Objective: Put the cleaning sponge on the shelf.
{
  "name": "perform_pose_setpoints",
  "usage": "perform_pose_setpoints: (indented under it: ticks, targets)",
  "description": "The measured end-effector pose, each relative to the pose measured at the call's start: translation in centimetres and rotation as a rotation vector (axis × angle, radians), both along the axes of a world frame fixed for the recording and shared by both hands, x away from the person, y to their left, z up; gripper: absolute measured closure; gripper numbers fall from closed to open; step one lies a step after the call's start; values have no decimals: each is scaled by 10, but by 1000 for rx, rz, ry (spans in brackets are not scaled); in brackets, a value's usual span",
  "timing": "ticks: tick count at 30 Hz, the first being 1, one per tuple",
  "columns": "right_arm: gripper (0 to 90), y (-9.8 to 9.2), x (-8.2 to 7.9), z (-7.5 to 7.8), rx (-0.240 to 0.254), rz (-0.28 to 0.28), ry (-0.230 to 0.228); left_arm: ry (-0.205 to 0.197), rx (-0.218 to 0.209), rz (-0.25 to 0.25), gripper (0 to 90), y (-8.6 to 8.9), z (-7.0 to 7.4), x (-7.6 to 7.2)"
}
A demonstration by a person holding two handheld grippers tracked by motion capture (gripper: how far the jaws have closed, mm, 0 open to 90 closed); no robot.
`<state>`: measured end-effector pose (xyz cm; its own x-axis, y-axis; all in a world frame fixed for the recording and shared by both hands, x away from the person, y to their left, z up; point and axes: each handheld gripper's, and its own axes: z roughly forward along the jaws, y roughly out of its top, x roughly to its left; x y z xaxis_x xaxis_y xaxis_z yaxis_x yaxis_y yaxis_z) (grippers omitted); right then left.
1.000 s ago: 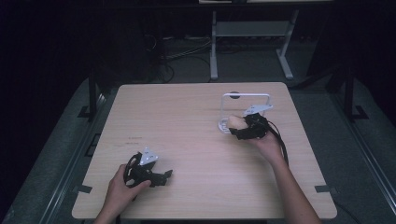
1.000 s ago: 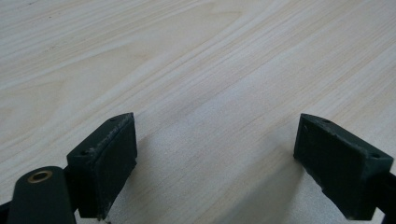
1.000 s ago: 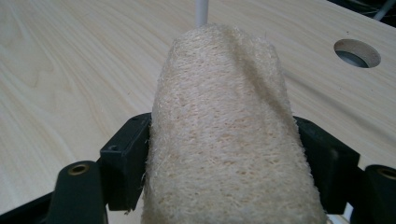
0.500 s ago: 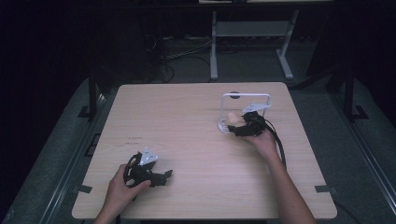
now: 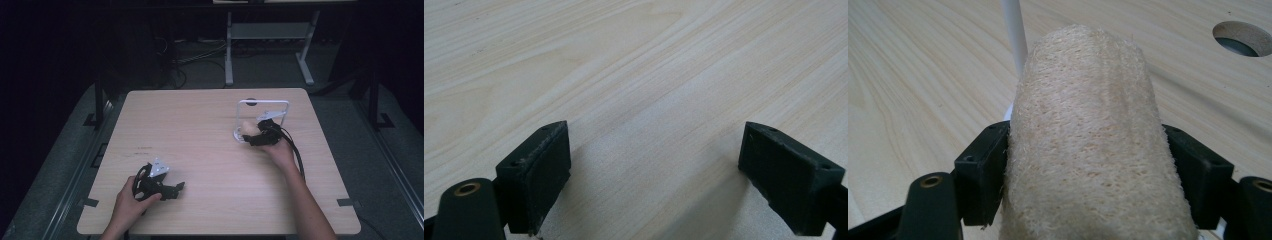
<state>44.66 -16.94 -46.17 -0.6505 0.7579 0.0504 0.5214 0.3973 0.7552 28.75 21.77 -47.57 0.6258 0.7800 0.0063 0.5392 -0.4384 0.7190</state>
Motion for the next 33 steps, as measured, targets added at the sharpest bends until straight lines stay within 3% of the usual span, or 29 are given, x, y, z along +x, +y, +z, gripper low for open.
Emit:
perform_pose_setpoints:
  ticks: [18,26,33]
  targets:
    - [208,1,-1,2,-6,8,2,0,0,0,128,0,0,0]
    - [189,1,-8,14,-6,12,-20,2,1,-1,128,0,0,0]
    - [193,-2,-24,34,8,11,-41,-2,-1,0,129,0,0,0]
